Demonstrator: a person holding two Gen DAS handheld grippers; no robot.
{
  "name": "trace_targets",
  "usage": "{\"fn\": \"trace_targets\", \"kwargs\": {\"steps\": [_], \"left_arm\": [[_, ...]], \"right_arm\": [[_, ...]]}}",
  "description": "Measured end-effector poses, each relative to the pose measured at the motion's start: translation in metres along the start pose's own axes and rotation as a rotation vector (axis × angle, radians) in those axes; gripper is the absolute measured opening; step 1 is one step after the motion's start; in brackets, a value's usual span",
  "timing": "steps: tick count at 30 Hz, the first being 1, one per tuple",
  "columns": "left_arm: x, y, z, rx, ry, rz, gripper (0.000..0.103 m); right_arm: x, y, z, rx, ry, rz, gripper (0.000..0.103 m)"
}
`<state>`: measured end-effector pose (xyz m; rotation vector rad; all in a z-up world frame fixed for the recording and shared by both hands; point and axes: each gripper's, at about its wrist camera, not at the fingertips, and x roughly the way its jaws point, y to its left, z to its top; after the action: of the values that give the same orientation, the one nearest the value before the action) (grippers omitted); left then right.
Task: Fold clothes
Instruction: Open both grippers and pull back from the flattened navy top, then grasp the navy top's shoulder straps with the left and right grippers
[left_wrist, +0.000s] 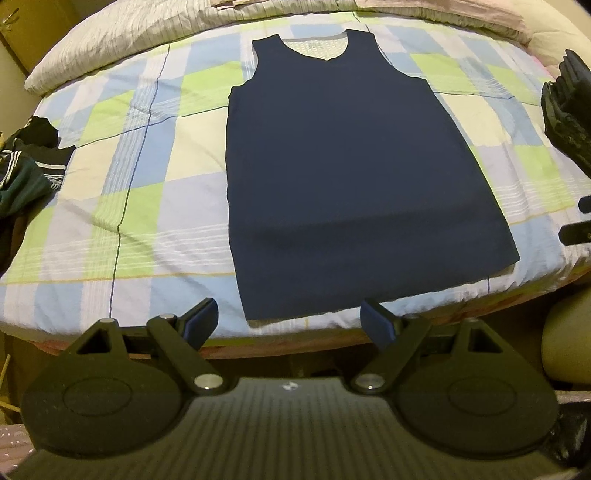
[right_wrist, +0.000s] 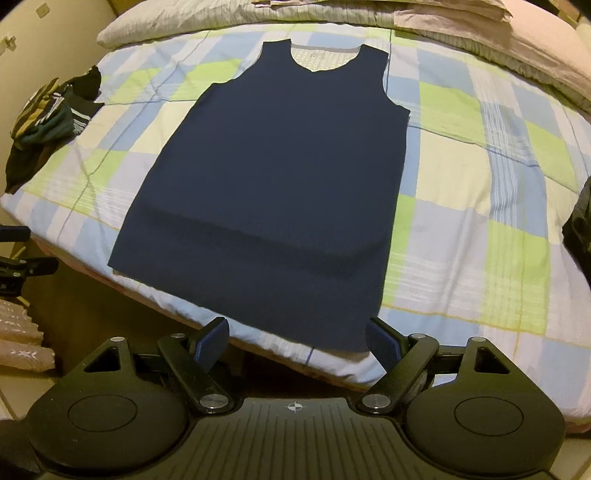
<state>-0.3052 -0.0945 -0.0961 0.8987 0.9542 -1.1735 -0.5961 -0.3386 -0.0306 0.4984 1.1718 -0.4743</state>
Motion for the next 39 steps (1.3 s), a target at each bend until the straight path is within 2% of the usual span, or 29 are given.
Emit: {"fn": "trace_targets", "kwargs": {"steps": [4, 9, 14, 19, 21, 23, 26, 29, 34, 35, 37, 39], "left_arm": [[0.018, 0.007, 0.013, 0.013, 0.030, -0.018, 0.081], [0.054, 0.025, 0.049, 0.053, 0.054, -0.069, 0.081], [0.092, 0.054, 0.112, 0.110, 0.048, -0.131, 0.080], [0.124, 0.080, 0.191, 0.244, -0.003, -0.155, 0.080], [0.140, 0.086, 0.221, 0.291, -0.022, -0.144, 0.079], [0.156, 0.091, 0.252, 0.336, -0.041, -0.128, 0.072], [0.182, 0.099, 0.297, 0.405, -0.069, -0.105, 0.071], [0.205, 0.103, 0.339, 0.431, -0.102, -0.097, 0.071], [0.246, 0.089, 0.400, 0.494, -0.148, -0.069, 0.071], [0.255, 0.087, 0.411, 0.494, -0.148, -0.061, 0.071], [0.274, 0.085, 0.431, 0.480, -0.139, -0.058, 0.071], [0.292, 0.084, 0.447, 0.464, -0.129, -0.059, 0.070]], "right_arm": [[0.010, -0.008, 0.012, 0.008, 0.019, -0.020, 0.084], [0.030, -0.021, 0.042, 0.065, 0.048, -0.066, 0.084], [0.046, -0.034, 0.099, 0.113, 0.026, -0.065, 0.084], [0.052, -0.049, 0.169, 0.094, -0.024, -0.108, 0.084], [0.056, -0.057, 0.197, 0.061, -0.046, -0.115, 0.084], [0.064, -0.065, 0.224, 0.014, -0.052, -0.128, 0.083], [0.078, -0.076, 0.262, -0.078, -0.063, -0.138, 0.083], [0.096, -0.089, 0.298, -0.192, -0.072, -0.126, 0.083], [0.147, -0.116, 0.349, -0.358, -0.068, -0.091, 0.083], [0.158, -0.121, 0.359, -0.382, -0.062, -0.082, 0.081], [0.178, -0.131, 0.379, -0.422, -0.051, -0.068, 0.063], [0.197, -0.141, 0.398, -0.456, -0.044, -0.061, 0.063]]}}
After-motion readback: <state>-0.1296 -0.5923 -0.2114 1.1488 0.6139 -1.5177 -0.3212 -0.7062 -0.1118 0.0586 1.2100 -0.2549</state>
